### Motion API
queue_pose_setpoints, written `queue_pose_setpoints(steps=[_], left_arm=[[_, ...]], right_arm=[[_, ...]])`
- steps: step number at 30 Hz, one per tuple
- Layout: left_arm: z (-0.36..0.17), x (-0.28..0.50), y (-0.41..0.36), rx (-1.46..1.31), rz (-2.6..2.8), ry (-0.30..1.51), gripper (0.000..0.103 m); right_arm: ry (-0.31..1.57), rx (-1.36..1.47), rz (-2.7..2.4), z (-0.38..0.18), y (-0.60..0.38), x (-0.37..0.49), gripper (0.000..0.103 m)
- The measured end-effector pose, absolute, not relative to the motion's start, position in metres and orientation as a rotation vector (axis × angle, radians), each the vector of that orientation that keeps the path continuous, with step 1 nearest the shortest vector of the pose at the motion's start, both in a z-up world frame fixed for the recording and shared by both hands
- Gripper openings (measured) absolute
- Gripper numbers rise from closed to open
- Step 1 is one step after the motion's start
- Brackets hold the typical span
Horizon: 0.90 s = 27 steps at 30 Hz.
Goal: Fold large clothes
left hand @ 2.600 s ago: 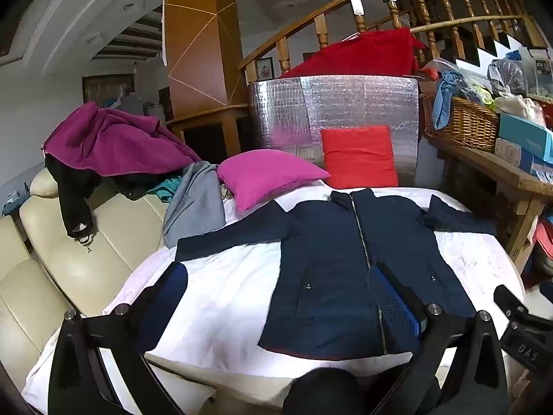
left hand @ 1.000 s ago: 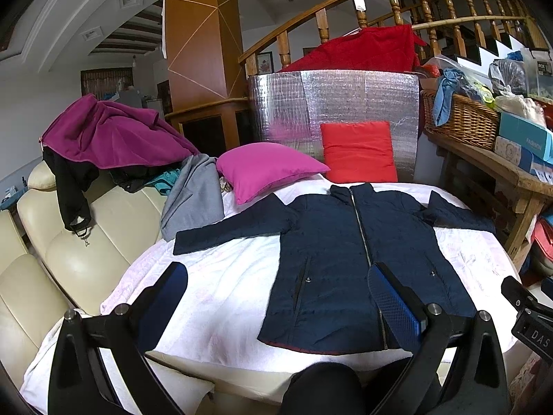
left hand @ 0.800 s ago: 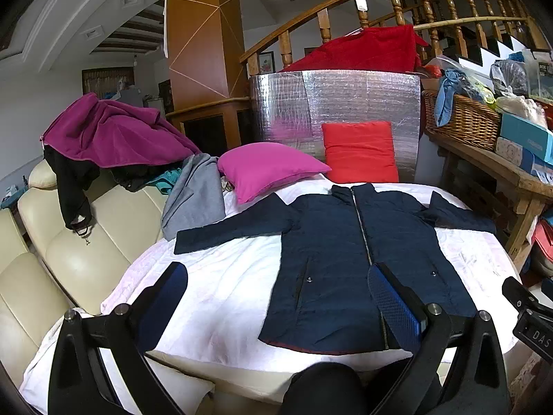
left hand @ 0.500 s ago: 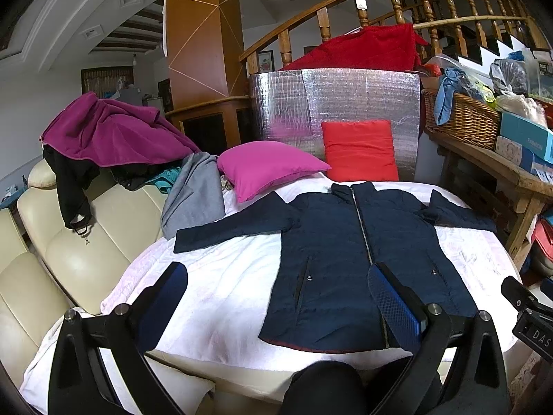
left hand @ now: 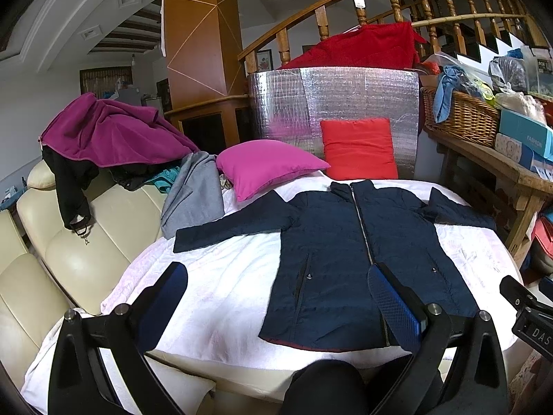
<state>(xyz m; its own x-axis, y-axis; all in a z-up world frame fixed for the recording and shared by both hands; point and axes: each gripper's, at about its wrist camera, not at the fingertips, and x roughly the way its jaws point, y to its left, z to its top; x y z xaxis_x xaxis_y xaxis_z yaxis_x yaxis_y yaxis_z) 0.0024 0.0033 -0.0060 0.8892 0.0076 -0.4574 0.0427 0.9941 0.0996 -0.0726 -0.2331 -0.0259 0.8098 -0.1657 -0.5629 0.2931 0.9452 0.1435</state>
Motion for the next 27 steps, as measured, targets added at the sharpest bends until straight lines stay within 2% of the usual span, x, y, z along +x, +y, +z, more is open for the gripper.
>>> queue_pose_setpoints(steps=[18,24,27], left_arm=[[-0.007,0.011,-0.001,0.108,-0.019,0.487,0.103],[-0.011,0.041,-0.016,0.133,-0.026,0.523,0.103],[-0.024,0.081,-0.027,0.121,-0.072,0.610,0.103]], right_arm=[[0.589,0.238,-0.250,-0.028,-0.241,-0.064,0.103],[0.579,0.263,-0.265,-0.027,-0.265,-0.046,0.103],[0.549,0.301,-0.252,-0.026,-0.292,-0.033,0.103]])
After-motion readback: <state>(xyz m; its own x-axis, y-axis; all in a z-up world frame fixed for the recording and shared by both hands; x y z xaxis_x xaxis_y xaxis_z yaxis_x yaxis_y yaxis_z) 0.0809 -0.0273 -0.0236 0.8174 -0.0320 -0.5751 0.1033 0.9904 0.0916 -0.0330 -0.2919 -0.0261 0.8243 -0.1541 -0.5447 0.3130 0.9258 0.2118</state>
